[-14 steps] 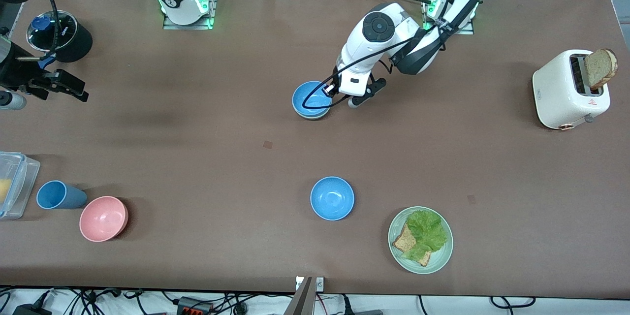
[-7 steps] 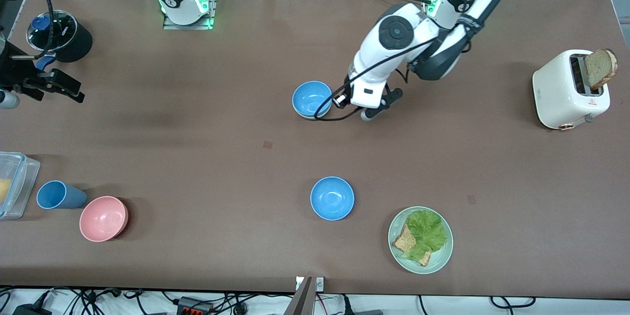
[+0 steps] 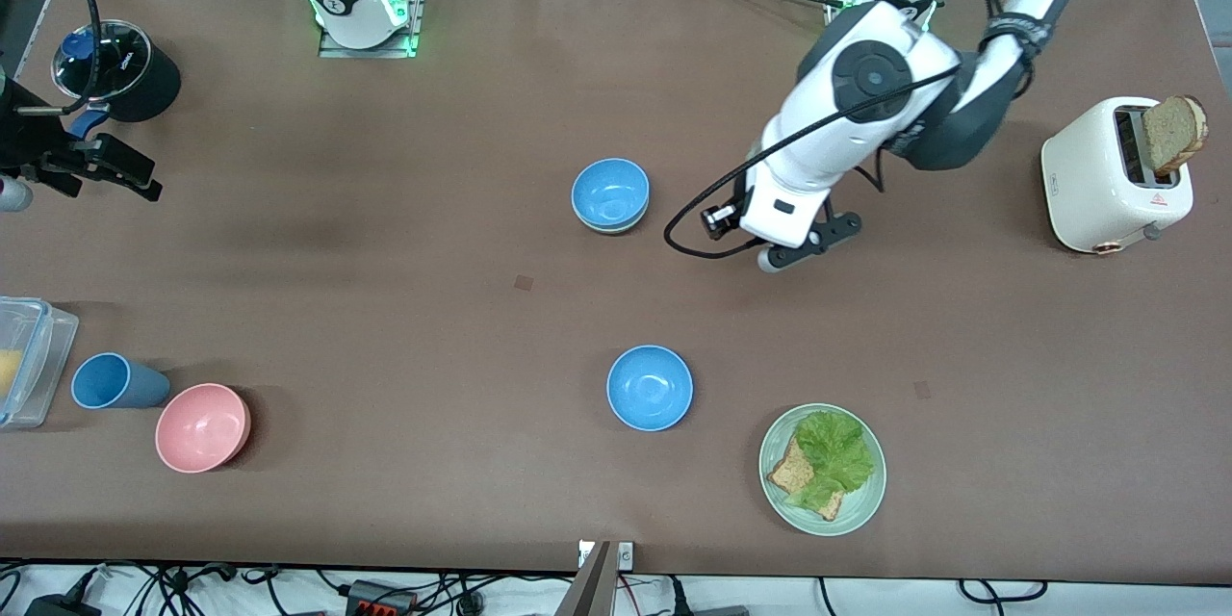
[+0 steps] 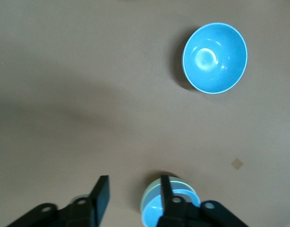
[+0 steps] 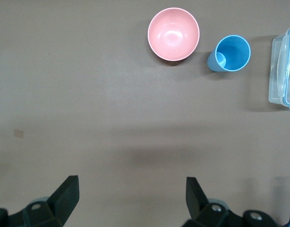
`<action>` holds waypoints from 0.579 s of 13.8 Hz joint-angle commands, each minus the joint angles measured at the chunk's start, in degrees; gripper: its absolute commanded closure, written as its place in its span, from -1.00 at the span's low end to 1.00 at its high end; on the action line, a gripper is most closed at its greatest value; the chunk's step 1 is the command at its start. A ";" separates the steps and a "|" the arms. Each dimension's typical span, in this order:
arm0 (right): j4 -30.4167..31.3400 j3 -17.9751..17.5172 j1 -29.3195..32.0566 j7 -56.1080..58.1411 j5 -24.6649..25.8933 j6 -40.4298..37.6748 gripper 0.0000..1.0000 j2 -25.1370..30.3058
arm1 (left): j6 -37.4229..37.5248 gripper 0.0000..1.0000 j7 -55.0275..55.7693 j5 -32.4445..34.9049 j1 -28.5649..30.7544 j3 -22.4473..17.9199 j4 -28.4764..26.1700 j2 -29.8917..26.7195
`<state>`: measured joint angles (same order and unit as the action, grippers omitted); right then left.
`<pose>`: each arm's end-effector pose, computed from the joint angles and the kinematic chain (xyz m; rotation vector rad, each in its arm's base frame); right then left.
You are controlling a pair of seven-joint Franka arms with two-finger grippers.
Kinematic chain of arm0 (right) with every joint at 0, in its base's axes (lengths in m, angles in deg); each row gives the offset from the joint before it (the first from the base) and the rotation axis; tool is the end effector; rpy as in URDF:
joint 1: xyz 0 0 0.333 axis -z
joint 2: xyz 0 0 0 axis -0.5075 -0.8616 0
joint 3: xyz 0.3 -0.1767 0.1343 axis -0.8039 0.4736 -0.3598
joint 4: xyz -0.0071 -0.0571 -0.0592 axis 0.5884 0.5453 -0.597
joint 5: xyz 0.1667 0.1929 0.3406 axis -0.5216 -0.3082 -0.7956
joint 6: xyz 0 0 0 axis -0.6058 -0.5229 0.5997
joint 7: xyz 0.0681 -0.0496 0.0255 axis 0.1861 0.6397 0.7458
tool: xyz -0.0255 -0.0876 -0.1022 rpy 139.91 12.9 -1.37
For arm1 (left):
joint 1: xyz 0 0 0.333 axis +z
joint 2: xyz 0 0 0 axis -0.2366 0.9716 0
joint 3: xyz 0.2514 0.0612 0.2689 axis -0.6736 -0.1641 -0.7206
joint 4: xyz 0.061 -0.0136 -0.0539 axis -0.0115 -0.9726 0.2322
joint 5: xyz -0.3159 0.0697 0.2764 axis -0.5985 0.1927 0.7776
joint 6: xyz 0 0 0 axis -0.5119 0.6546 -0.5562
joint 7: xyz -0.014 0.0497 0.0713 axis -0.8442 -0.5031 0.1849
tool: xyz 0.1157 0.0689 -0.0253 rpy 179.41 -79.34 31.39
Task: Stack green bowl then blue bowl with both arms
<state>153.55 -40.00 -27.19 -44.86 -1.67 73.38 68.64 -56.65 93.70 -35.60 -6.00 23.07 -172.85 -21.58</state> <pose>0.6031 -0.0324 0.5982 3.1388 -0.0701 0.0811 0.6122 -0.3442 0.4582 2.9065 0.6474 -0.1424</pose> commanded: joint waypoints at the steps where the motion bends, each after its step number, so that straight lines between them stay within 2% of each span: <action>1: -0.72 -0.22 0.38 0.60 0.39 -0.18 -1.00 0.10 | 5.90 -1.00 -8.95 1.74 0.65 -0.54 6.44 1.85; 4: -0.72 -0.22 0.38 0.60 0.39 -0.35 -1.00 0.10 | 8.37 -1.00 -18.88 1.65 3.90 -0.54 9.26 1.94; 8: -0.72 -0.22 0.38 0.60 0.30 -0.35 -1.00 0.01 | 16.63 -1.00 -26.64 1.38 7.95 -0.89 13.93 0.72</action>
<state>153.40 -39.99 -27.11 -44.86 -1.68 73.38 68.64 -43.78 70.24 -35.57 1.34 21.77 -162.07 -20.99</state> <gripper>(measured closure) 0.000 0.000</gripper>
